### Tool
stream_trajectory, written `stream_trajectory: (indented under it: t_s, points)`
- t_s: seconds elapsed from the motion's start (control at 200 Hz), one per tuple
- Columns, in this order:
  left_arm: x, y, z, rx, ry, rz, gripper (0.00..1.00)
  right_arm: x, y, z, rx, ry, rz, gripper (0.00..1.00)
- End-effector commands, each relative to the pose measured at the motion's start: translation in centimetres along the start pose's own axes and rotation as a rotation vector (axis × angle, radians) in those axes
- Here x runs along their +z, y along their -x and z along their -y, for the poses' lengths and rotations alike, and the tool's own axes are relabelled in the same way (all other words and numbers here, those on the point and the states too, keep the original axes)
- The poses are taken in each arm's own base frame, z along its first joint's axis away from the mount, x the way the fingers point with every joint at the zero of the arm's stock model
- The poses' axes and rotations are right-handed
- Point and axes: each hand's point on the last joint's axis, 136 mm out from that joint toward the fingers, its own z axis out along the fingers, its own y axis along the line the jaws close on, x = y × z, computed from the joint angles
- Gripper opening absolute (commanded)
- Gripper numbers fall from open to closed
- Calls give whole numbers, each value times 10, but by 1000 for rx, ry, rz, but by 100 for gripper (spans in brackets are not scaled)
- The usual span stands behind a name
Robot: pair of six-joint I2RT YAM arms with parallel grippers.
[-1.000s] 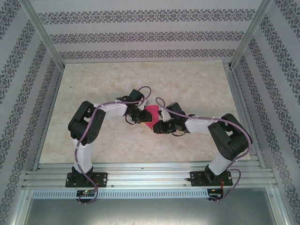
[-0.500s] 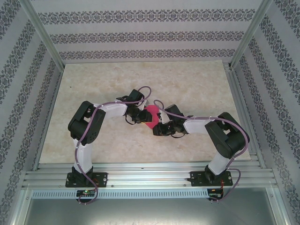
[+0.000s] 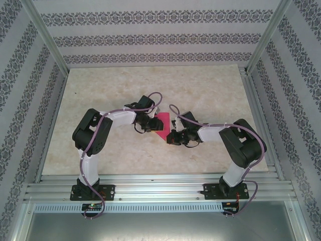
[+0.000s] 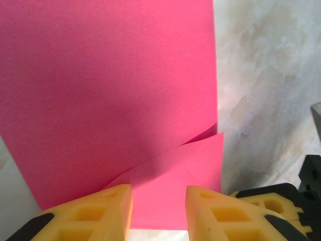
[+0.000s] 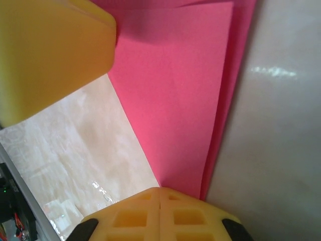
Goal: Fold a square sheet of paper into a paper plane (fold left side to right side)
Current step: Third fold the triangle at the center of the table.
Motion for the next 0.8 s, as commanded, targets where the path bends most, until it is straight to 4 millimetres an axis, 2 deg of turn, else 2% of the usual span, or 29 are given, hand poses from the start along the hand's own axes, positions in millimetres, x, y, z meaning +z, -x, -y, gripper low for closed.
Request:
stream_trajectory:
  t_s: [0.0,0.12,0.27,0.495,0.794]
  points:
    - [-32,15,35,66,-55,77,35,8,-52,60,197,-205,-137,0]
    - [-42,10,46,70,-97,93,35,9,-54,64,211,-220,-138,0]
    - [-29,-8,55,68,-134,52,33,10,-53,65,217,-229,-136,0]
    - [-2,-18,50,49,-109,13,31,9,-51,66,216,-242,-129,0]
    - [32,-31,25,-19,-59,-6,29,8,-51,70,222,-275,-127,0]
